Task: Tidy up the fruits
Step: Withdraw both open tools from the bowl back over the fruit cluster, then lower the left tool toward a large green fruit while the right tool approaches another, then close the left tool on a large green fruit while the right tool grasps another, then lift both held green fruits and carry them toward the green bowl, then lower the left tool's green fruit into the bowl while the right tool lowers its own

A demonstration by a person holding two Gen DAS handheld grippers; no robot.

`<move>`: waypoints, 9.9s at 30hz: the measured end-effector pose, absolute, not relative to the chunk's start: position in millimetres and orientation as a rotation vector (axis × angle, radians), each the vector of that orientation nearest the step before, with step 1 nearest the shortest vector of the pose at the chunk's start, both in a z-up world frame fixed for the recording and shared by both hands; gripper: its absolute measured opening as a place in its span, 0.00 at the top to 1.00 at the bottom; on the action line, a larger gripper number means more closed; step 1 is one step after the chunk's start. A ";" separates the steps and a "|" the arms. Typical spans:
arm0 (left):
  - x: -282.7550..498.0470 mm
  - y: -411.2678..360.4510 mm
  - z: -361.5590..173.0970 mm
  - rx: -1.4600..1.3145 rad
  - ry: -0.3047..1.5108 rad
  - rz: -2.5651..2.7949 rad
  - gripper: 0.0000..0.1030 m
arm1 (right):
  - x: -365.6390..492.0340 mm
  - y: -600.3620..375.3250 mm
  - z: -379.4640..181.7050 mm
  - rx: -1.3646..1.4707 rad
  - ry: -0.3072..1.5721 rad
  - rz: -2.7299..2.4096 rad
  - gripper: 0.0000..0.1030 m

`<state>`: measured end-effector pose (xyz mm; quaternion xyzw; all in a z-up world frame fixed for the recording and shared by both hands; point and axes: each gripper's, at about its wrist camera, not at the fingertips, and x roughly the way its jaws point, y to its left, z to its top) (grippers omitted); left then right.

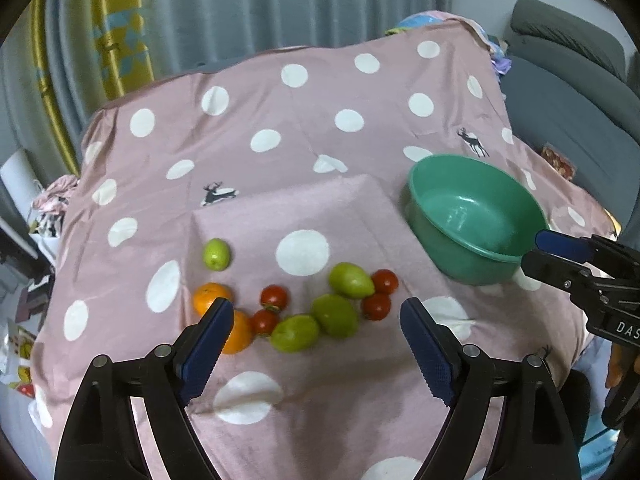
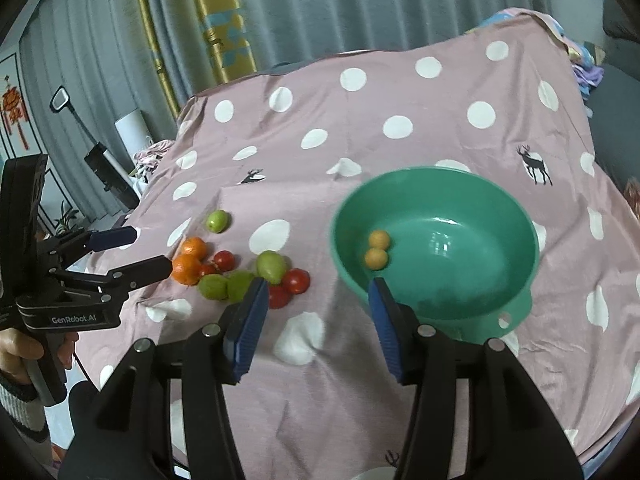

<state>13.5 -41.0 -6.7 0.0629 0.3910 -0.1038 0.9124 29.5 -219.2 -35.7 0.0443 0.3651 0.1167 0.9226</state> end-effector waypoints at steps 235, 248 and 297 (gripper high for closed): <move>7.7 -52.8 0.2 0.143 0.745 -0.364 0.63 | 54.7 -186.5 -49.2 0.183 0.802 0.536 0.64; 11.4 -68.3 2.9 0.174 0.740 -0.390 0.63 | 52.4 -198.5 -45.6 0.191 0.781 0.509 0.64; 51.7 -137.0 -10.6 0.262 0.762 -0.485 0.63 | 62.1 -261.1 -63.0 0.294 0.774 0.374 0.64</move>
